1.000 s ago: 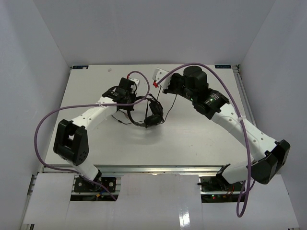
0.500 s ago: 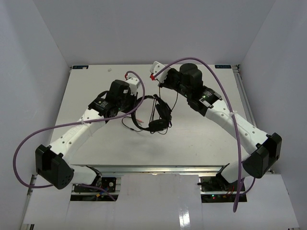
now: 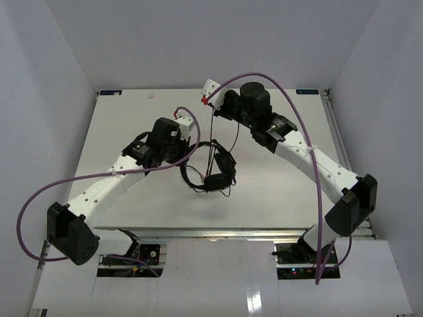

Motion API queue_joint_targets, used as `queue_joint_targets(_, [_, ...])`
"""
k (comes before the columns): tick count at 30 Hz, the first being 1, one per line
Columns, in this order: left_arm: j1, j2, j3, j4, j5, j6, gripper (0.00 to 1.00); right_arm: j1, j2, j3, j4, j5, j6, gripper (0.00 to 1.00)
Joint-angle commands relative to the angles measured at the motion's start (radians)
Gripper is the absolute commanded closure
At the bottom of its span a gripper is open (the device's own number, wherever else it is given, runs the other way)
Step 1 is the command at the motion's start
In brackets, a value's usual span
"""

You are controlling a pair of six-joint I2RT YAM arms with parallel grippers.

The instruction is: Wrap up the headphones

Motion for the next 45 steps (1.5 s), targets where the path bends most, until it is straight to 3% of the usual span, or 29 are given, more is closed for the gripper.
queue_joint_targets(1, [-0.006, -0.037, -0.02, -0.013, -0.145, 0.032, 1.0, -0.048, -0.07, 0.038, 0.032, -0.04, 0.034, 0.92])
queue_joint_targets(7, [-0.006, 0.0, -0.022, -0.013, -0.239, 0.019, 1.0, -0.062, -0.115, 0.075, -0.05, -0.129, 0.086, 0.92])
queue_joint_targets(17, [-0.009, 0.016, 0.001, -0.012, -0.181, 0.045, 1.0, -0.062, -0.124, 0.065, -0.058, -0.097, 0.008, 0.92])
queue_joint_targets(34, [-0.072, -0.1, 0.028, 0.002, -0.048, 0.068, 1.0, -0.07, 0.123, 0.15, -0.025, -0.178, 0.12, 0.92])
queue_joint_targets(45, [-0.072, -0.184, 0.098, -0.012, -0.039, 0.025, 1.0, -0.202, 0.131, 0.04, -0.001, -0.22, 0.192, 0.92])
